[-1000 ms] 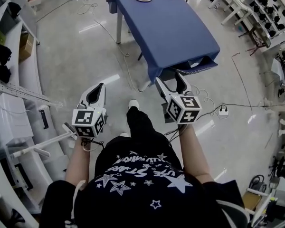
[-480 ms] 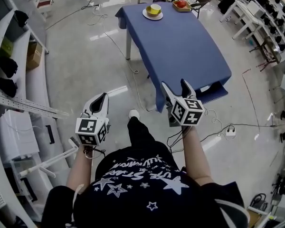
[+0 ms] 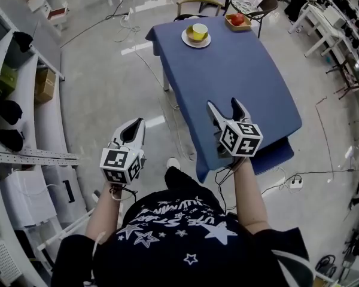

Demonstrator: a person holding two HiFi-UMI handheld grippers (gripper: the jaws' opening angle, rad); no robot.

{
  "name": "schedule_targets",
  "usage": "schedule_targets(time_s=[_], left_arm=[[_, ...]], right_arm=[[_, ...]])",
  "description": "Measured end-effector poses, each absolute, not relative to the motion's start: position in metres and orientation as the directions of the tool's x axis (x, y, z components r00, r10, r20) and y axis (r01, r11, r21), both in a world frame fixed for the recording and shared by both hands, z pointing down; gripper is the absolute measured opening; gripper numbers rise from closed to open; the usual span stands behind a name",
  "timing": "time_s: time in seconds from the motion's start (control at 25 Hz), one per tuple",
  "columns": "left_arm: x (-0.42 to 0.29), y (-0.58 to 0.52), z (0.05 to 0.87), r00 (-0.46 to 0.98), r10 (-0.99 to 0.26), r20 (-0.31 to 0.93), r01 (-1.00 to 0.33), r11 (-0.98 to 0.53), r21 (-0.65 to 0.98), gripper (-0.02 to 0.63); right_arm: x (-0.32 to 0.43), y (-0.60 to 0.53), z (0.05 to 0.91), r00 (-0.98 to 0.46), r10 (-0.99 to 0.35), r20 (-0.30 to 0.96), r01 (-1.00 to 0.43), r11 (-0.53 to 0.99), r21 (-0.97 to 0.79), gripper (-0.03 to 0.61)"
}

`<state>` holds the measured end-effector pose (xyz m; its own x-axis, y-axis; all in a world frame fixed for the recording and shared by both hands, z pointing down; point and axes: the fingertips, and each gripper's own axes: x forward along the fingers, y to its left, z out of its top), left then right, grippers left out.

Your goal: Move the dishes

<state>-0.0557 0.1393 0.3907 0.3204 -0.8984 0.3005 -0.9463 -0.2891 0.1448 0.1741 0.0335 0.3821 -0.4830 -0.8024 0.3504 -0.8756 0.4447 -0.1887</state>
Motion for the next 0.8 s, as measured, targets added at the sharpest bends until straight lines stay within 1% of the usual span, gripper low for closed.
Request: schedule_targets(time_s=[0.2, 0.32, 0.64, 0.8], left_arm=[[-0.055, 0.074, 0.391, 0.324, -0.896, 0.304, -0.945, -0.294, 0.142, 0.020], [-0.052, 0.046, 0.390, 0.318, -0.899, 0.302, -0.947, -0.288, 0.140, 0.020], [-0.056, -0.008, 0.389, 0.326, -0.892, 0.313, -0.945, -0.301, 0.126, 0.020], [-0.062, -0.047, 0.395, 0.360, -0.873, 0.328, -0.933, -0.336, 0.131, 0.020]], right_arm=[[0.174, -0.022, 0.387, -0.492, -0.757, 0.431, -0.870, 0.453, -0.197, 0.367], [0.174, -0.053, 0.388, -0.509, -0.732, 0.453, -0.857, 0.478, -0.192, 0.367], [0.148, -0.122, 0.381, -0.537, -0.741, 0.404, -0.842, 0.503, -0.196, 0.365], [0.135, -0.158, 0.388, -0.530, -0.752, 0.391, -0.847, 0.489, -0.208, 0.365]])
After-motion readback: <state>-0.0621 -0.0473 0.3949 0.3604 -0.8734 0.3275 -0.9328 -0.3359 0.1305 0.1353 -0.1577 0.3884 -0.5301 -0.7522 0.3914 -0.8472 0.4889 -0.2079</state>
